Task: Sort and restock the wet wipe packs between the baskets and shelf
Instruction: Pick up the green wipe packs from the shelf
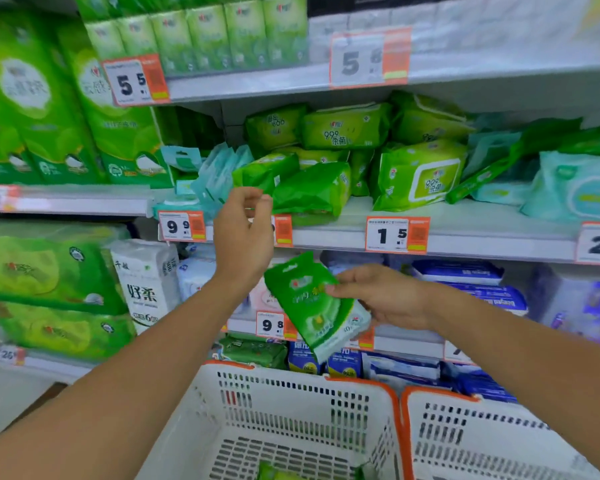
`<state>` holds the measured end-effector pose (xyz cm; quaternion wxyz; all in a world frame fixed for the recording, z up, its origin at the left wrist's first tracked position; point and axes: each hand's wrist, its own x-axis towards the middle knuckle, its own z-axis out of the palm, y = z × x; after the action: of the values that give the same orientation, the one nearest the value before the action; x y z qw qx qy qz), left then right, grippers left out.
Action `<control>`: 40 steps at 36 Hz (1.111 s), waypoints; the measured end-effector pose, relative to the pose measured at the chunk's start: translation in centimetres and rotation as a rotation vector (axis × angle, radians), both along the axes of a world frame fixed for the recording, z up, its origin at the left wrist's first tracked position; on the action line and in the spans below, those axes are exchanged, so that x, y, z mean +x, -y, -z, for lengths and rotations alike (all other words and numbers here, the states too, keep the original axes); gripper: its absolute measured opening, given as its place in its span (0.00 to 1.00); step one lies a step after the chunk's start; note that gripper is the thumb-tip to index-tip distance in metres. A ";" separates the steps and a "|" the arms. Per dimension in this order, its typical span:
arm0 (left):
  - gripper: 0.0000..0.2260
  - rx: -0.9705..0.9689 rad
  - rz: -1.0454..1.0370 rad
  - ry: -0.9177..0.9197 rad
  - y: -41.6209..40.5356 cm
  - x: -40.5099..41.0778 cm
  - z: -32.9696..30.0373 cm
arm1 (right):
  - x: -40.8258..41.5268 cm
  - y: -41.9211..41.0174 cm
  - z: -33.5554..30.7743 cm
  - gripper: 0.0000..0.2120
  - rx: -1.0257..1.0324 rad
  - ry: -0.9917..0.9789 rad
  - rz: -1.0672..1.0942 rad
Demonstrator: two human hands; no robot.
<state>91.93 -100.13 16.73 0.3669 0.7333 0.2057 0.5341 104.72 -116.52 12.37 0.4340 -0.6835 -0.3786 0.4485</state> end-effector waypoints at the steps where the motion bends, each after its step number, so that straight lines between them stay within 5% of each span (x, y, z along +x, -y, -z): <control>1: 0.05 0.071 0.019 -0.022 -0.5 0.2 -0.1 | -0.1 0.0 0.4 0.14 -0.095 0.157 -0.036; 3: 0.06 0.195 0.079 -0.119 -1.0 0.6 -0.4 | 0.4 -0.3 0.0 0.13 -0.103 0.453 0.044; 7: 0.13 0.404 0.164 -0.250 -0.7 3.1 -0.3 | 3.4 0.6 -5.5 0.06 0.355 0.602 0.519; 9: 0.18 0.494 0.139 -0.284 0.1 4.8 -0.6 | 5.4 1.8 -8.2 0.04 0.476 0.880 0.626; 15: 0.20 0.608 -0.058 -0.382 2.8 10.1 -1.9 | 14.3 5.5 -10.0 0.43 0.077 1.303 0.823; 20: 0.23 0.588 -0.009 -0.483 3.7 14.5 -3.9 | 18.6 4.0 -11.8 0.51 -0.145 1.609 0.443; 24: 0.27 0.530 0.011 -0.709 2.3 17.2 -4.4 | 22.2 0.6 -13.5 0.57 -0.307 1.444 0.326; 29: 0.32 0.448 0.007 -0.808 2.0 18.6 -5.0 | 24.3 -1.0 -12.3 0.43 -0.448 1.347 0.356; 32: 0.35 0.457 -0.021 -0.839 2.9 19.4 -4.3 | 24.3 -1.0 -11.5 0.49 -0.270 1.437 0.385; 35: 0.46 0.127 0.107 -0.672 3.3 20.1 -3.6 | 23.5 0.6 -11.4 0.45 0.034 1.337 0.363; 37: 0.43 -0.078 0.156 -0.504 2.8 20.4 -3.7 | 22.4 2.1 -11.2 0.43 0.263 1.133 0.418; 40: 0.38 -0.187 0.277 -0.381 2.6 20.6 -3.3 | 21.7 3.9 -10.0 0.53 0.419 0.587 0.576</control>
<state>112.49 -102.74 20.07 0.4574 0.8048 0.2172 0.3098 126.43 -120.41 22.37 0.5442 -0.7564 -0.3628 0.0107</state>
